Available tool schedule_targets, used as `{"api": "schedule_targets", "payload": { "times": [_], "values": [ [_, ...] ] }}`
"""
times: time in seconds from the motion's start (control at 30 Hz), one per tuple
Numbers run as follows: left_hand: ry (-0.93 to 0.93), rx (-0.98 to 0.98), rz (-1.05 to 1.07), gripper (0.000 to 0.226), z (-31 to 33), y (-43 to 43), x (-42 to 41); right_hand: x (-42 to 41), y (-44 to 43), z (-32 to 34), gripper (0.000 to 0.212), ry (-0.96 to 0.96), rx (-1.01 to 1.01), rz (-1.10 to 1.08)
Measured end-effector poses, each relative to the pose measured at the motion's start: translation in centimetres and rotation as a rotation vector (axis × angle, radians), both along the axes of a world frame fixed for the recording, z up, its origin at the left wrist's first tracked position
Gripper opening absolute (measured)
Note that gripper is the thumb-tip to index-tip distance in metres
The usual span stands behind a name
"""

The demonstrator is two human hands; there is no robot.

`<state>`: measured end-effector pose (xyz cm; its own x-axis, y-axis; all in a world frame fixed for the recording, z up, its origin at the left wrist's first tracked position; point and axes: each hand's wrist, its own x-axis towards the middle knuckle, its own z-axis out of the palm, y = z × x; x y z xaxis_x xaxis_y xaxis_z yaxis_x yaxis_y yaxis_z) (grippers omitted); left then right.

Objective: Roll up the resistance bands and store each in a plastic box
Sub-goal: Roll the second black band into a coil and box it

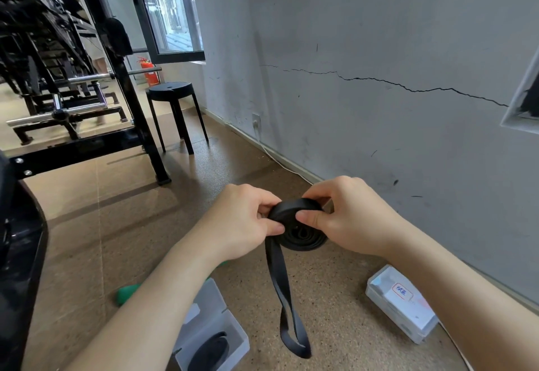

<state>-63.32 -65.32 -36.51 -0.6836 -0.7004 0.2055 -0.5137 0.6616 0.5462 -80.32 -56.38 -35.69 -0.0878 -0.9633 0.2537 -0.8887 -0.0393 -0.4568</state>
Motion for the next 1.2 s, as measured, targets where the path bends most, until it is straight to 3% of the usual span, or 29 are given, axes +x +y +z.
{"api": "schedule_targets", "payload": {
  "times": [0.13,0.3,0.4,0.67,0.8,0.93,1.03,1.13,1.2],
  "values": [
    [-0.094,-0.139,-0.004,0.016,0.4,0.1,-0.1,-0.2,-0.2,0.0,0.018,-0.113,0.105,0.084],
    [-0.185,-0.205,-0.022,0.016,0.7,0.8,-0.6,0.5,-0.1,-0.5,0.023,0.021,0.118,0.031],
    [-0.122,-0.127,-0.034,0.019,0.7,0.7,-0.5,0.4,0.1,-0.2,0.022,0.038,0.094,0.047],
    [0.033,0.164,-0.072,0.028,0.8,0.6,-0.3,-0.9,0.6,-0.1,0.014,-0.257,0.080,0.144],
    [0.225,0.358,-0.062,0.026,0.1,0.1,0.0,-1.4,0.4,-0.6,0.015,-0.412,0.047,0.077],
    [0.237,0.341,-0.023,0.028,0.2,0.1,0.1,-1.4,0.2,-0.7,0.017,-0.542,0.048,0.016],
    [0.142,0.145,0.042,0.026,0.7,0.3,-0.1,-0.9,0.1,-0.3,0.022,-0.372,0.074,0.032],
    [0.008,0.001,0.034,0.022,0.9,0.7,-0.3,0.0,0.1,-0.2,0.053,-0.114,0.060,0.014],
    [-0.039,-0.040,0.028,0.022,0.8,0.8,-0.4,0.5,0.0,-0.1,0.045,-0.043,0.060,0.005]
  ]
}}
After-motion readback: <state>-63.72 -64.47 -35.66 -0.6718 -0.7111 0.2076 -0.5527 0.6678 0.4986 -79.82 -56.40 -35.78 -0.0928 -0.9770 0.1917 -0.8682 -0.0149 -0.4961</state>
